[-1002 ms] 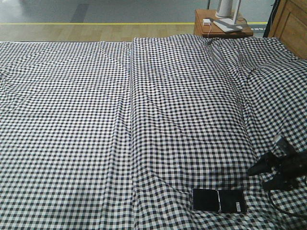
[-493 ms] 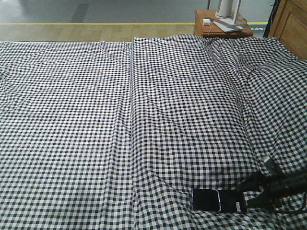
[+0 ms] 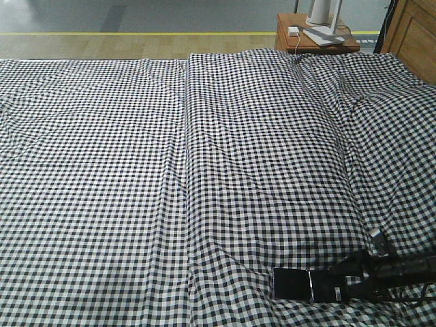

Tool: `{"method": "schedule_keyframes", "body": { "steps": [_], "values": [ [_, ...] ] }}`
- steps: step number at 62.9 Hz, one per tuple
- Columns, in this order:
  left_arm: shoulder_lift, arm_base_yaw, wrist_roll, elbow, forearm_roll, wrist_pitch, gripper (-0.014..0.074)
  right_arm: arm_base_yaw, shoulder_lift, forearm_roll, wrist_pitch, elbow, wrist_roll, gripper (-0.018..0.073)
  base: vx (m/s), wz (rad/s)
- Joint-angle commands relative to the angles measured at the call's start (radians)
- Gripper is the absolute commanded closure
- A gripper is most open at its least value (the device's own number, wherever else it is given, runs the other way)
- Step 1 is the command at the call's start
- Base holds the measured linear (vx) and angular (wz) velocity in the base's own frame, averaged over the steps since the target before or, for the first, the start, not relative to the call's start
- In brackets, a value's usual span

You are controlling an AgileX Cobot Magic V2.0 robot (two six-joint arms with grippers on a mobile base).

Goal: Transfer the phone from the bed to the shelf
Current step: 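Lower the open right gripper around the black phone, then close the right gripper on the phone and lift it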

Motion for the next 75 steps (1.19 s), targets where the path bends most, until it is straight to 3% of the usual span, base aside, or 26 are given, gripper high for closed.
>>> {"method": "schedule_keyframes", "body": {
  "steps": [1,21,43,75],
  "values": [
    [-0.008,0.000,0.000,0.007,-0.009,-0.070,0.0595,-0.006,-0.054,0.088,0.070,-0.011,-0.046,-0.0036,0.00,0.00],
    [-0.008,0.000,0.000,0.007,-0.009,-0.070,0.0595,-0.001,-0.054,0.132,0.120,-0.011,-0.069,-0.0036,0.00,0.00],
    [-0.008,0.000,0.000,0.007,-0.009,-0.070,0.0595,0.098,-0.054,0.137,0.125,-0.010,-0.078,-0.0036,0.00,0.00],
    [-0.008,0.000,0.000,0.007,-0.009,-0.070,0.0595,0.159,-0.054,0.175,0.125,-0.010,-0.086,-0.0035,0.00,0.00]
  ]
}}
